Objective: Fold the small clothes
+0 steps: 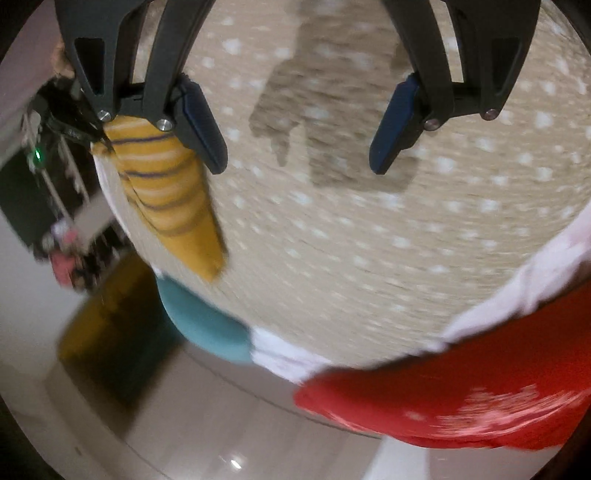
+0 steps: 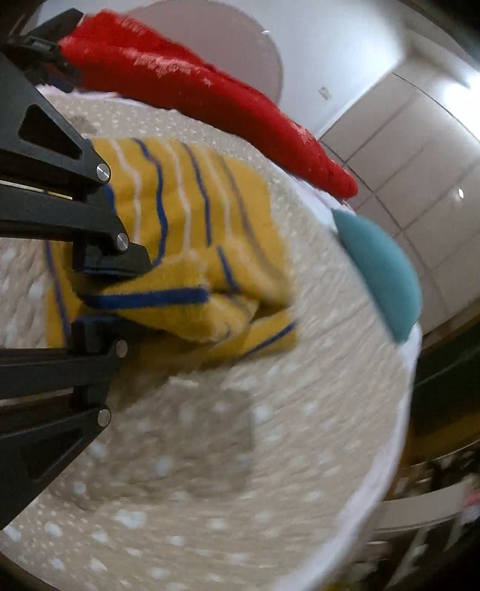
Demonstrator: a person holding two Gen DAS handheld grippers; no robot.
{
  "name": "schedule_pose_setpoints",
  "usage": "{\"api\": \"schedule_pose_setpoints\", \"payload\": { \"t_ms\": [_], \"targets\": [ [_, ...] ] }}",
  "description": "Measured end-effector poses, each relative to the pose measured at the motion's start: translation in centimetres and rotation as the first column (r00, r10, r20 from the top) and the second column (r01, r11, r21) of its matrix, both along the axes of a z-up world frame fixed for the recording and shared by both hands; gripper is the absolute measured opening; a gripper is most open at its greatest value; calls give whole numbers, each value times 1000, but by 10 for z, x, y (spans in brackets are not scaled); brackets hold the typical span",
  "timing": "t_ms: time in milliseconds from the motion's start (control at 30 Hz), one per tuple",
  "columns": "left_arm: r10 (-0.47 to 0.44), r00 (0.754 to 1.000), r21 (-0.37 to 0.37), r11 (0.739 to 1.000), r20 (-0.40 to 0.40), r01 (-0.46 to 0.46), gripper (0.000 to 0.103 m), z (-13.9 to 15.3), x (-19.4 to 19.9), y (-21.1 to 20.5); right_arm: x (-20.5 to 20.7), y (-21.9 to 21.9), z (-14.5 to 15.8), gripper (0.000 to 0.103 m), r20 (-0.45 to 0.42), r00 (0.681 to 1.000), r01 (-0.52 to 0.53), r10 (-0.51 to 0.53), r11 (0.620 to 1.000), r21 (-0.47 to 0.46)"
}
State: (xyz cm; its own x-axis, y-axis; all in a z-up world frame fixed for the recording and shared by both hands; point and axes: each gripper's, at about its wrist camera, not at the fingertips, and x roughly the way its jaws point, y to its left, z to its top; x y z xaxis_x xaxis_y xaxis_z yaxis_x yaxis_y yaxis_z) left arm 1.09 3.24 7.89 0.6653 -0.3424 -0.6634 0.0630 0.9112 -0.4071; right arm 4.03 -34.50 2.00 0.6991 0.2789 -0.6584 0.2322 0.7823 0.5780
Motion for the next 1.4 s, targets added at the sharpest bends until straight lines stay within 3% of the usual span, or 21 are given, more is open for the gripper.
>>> {"api": "schedule_pose_setpoints", "payload": {
  "t_ms": [233, 367, 533, 567, 667, 800, 900, 967, 1033, 1100, 1133, 1267, 1333, 1400],
  "targets": [
    [-201, 979, 151, 968, -24, 203, 78, 4, 8, -101, -9, -14, 1, 15, 63, 998, -17, 14, 999, 47],
    [-254, 965, 148, 954, -62, 260, 78, -6, 30, -139, -20, -35, -6, 14, 63, 998, 8, -12, 998, 64],
    [-260, 938, 137, 945, -231, 296, 78, -52, 62, -172, -24, -52, -17, 15, 49, 999, -19, 15, 997, 80],
    [-262, 935, 129, 946, -240, 298, 78, -53, 62, -173, -25, -53, -18, 23, 44, 999, -27, 24, 997, 66],
    [-297, 936, 89, 944, -190, 317, 78, -35, 55, -161, -36, -60, -3, 32, 71, 997, -42, 41, 999, 7],
    [-261, 959, 107, 956, -111, 273, 82, -9, 53, -133, -48, -84, 18, 53, 127, 992, -19, 23, 999, -32],
    [-200, 973, 118, 970, -112, 213, 87, -10, 68, -112, -38, -97, 23, 63, 120, 993, 6, -2, 999, -35],
    [-204, 971, 88, 972, -127, 216, 87, -15, 75, -107, -20, -98, 21, 72, 107, 994, -16, 20, 999, -35],
    [-239, 959, 23, 969, -151, 245, 87, -25, 87, -102, 6, -93, 16, 73, 71, 996, -58, 61, 998, -38],
    [-289, 944, -59, 957, -159, 283, 87, -34, 95, -106, 34, -86, 5, 73, 39, 992, -119, 118, 993, 17],
    [-337, 928, -113, 940, -159, 322, 87, -40, 98, -111, 44, -83, 1, 73, 24, 990, -141, 140, 989, 35],
    [-473, 868, -214, 873, -153, 439, 89, -55, 103, -148, 83, -60, -20, 78, -28, 978, -203, 205, 978, 49],
    [-496, 847, -194, 865, -193, 462, 91, -67, 106, -169, 88, -53, -21, 80, -13, 984, -179, 179, 984, 24],
    [-481, 853, -150, 876, -200, 459, 85, -69, 106, -175, 97, -45, -20, 70, -18, 980, -197, 197, 979, 46]
  ]
}}
